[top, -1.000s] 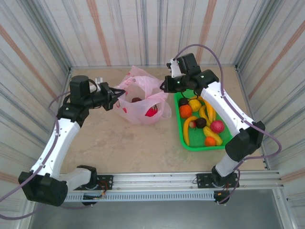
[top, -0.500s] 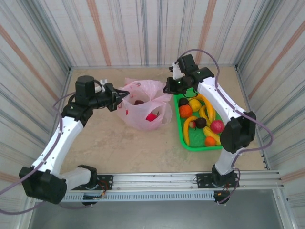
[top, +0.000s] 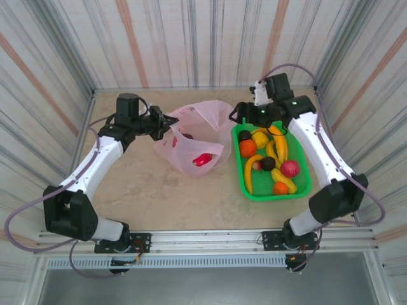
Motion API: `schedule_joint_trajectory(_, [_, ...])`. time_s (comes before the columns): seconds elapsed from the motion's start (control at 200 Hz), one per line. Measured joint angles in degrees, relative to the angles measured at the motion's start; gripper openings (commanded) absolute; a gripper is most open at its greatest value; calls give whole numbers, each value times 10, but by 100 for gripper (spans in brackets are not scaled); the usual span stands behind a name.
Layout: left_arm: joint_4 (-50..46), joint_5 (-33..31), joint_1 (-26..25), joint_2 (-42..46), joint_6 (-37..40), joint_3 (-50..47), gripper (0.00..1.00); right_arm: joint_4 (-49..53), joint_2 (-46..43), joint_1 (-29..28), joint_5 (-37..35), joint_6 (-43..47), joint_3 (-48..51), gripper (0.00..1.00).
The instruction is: Place the fake fruits into the plastic bag and tie a complex knot
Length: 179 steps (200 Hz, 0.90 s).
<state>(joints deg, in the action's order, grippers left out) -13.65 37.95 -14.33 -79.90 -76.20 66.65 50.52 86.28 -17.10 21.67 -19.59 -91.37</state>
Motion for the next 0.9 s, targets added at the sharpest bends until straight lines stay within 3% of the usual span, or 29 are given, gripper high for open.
schedule_joint_trajectory(0.265, [5, 3, 2, -1, 12, 0, 0, 53, -81, 48, -94, 8, 115, 87])
schedule_joint_trajectory(0.586, [25, 6, 5, -1, 12, -21, 0, 78, -54, 39, -167, 7, 216, 79])
schedule_joint_trajectory(0.897, [36, 6, 5, 0, 12, -30, 0, 65, 36, 29, -229, 4, 222, 76])
